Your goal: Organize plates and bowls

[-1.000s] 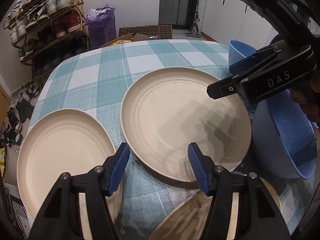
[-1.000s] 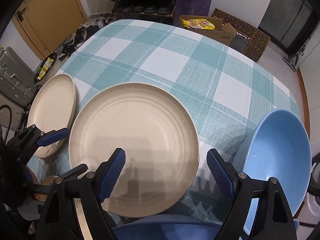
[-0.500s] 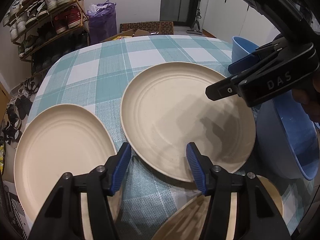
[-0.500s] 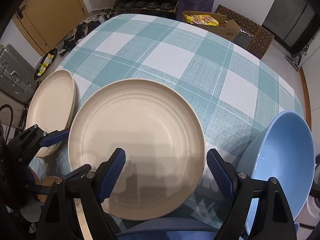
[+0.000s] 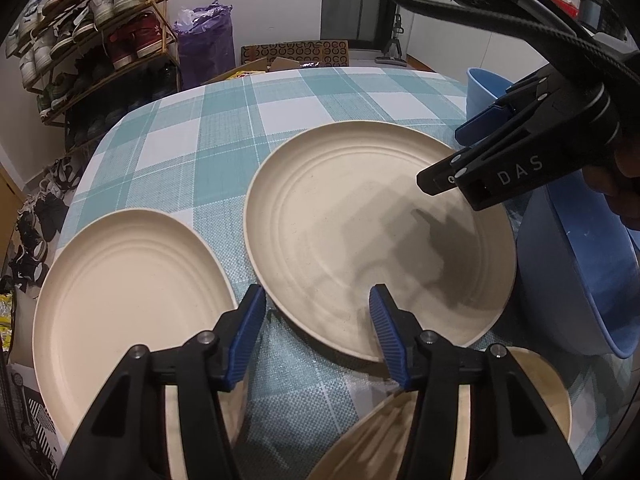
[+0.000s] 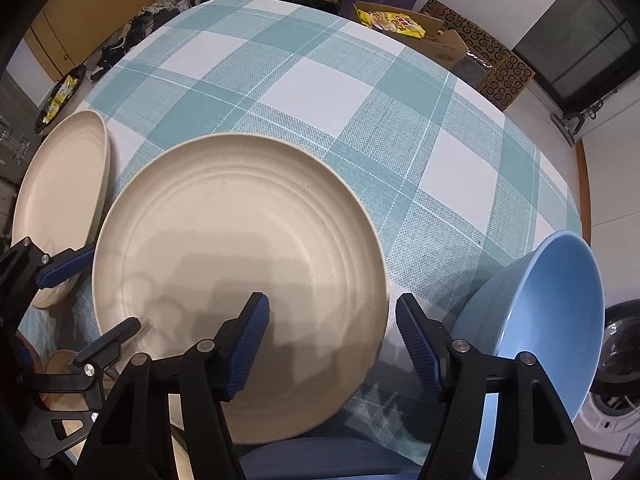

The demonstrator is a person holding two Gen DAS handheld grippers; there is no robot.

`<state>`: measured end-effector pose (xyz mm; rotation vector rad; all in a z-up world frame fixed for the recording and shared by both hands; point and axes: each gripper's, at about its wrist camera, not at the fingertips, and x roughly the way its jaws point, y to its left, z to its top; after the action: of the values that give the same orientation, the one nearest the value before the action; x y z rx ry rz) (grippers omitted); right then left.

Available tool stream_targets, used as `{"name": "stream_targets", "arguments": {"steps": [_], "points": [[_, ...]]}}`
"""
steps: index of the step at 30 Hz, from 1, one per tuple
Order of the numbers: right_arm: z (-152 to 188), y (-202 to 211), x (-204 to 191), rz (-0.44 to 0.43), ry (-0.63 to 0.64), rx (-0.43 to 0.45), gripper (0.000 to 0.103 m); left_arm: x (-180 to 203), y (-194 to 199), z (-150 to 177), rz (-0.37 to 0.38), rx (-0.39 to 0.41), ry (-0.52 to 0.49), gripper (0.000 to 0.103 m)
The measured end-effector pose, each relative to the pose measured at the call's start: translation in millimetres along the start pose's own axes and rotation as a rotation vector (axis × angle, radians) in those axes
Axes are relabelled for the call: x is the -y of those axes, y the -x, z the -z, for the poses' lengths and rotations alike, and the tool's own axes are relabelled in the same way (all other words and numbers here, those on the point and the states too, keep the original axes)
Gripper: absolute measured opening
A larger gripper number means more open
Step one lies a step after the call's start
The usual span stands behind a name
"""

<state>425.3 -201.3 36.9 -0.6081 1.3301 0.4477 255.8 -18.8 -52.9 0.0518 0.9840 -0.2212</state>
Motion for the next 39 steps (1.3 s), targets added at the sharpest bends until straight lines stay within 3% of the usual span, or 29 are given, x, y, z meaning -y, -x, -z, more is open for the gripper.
{"name": "stream_targets", "arguments": {"steps": [5,14,25,32,39], "points": [[-5.4,-3.1,-2.3,-0.016,-0.002,-0.009,0.068,0.0,0.0,0.2,0.001,0.001,0.001,0.053],[-12.8,-15.0,-10.4,0.087,0.041,-0.035,0.068,-0.1,-0.3,-0.7,-0.006,-0.001,-0.006,0.05],[-18.2,-23.1,-13.1,0.099,0.081,-0.067,0.068,-2.3,0.3,-0.9,-0.002,0.002,-0.005,0.048],[-16.1,-23.7,-11.0,0.149,0.072,-0.07,0.068,-1.6,0.0,-1.1,-0.022,0.0,-0.017,0.044],[-20.0,-24.8,-10.1,0.125,0.065,-0.078,0.068,-6.3,-0.6,-2.2,-0.031,0.006,-0.006,0.034]]}}
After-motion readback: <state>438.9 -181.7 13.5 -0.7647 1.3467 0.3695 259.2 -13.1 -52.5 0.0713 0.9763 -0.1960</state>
